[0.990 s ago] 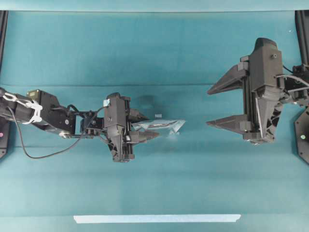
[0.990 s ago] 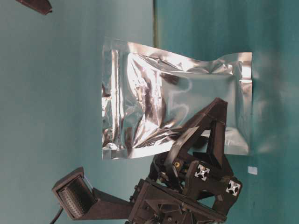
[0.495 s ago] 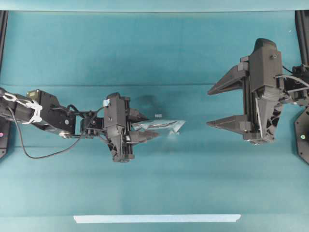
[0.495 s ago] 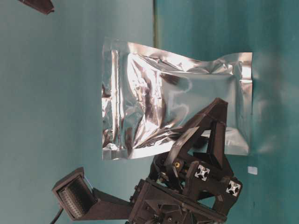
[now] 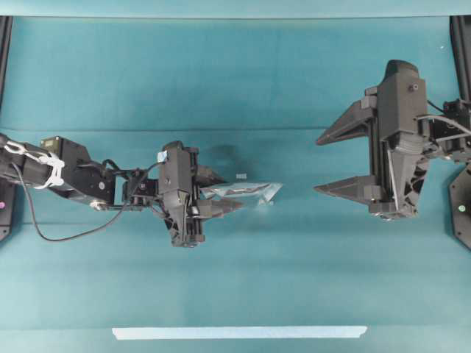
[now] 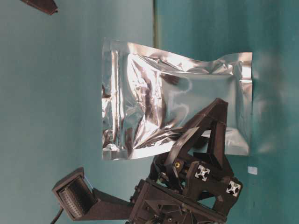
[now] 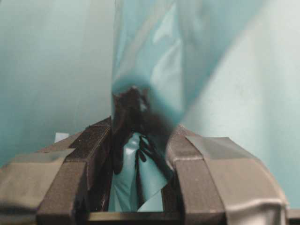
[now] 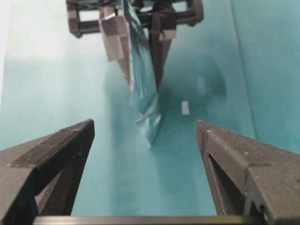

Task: Hand over the silver zip bag and make it stand upright.
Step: 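Hold the bag upright on the table with the left gripper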

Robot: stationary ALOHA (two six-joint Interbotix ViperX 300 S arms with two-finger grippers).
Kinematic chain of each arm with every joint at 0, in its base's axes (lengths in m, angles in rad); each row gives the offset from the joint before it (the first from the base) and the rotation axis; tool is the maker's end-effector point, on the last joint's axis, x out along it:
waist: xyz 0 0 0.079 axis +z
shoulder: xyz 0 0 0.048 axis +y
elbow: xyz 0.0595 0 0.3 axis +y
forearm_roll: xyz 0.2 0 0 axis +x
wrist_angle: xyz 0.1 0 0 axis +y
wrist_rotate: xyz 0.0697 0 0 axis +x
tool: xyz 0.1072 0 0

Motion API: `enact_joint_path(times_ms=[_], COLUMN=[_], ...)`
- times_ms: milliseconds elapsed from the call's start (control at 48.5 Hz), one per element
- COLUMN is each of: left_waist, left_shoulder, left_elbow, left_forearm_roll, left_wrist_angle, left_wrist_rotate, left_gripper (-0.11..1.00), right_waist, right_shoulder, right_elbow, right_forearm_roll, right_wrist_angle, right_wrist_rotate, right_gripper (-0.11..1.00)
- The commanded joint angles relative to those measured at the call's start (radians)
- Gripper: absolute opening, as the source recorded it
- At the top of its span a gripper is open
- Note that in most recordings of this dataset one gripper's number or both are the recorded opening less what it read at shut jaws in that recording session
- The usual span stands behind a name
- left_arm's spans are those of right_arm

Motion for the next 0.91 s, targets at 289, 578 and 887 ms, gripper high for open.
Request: enact_joint_path(times_ms=[289, 578, 887], left_waist=[-0.006, -0.006, -0.011], left_shoulder=[-0.005, -0.005, -0.005], left_elbow=[-0.002, -0.002, -0.009], left_forearm_roll=[0.003, 0.002, 0.003], left_wrist_angle=[0.005, 0.005, 0.058], left_wrist_rotate=[-0.003, -0.005, -0.003], left_gripper=[0.28, 0.28, 0.28], right_waist=[-0.002, -0.002, -0.002], right_shoulder=[-0.005, -0.005, -0.005], right_elbow=[-0.005, -0.003, -0.005], right_forearm_roll=[0.002, 0.002, 0.002], right_wrist_angle=[-0.008, -0.008, -0.012], right_wrist_rotate=[0.009, 0.009, 0.009], right_gripper=[0.89, 0.89, 0.89])
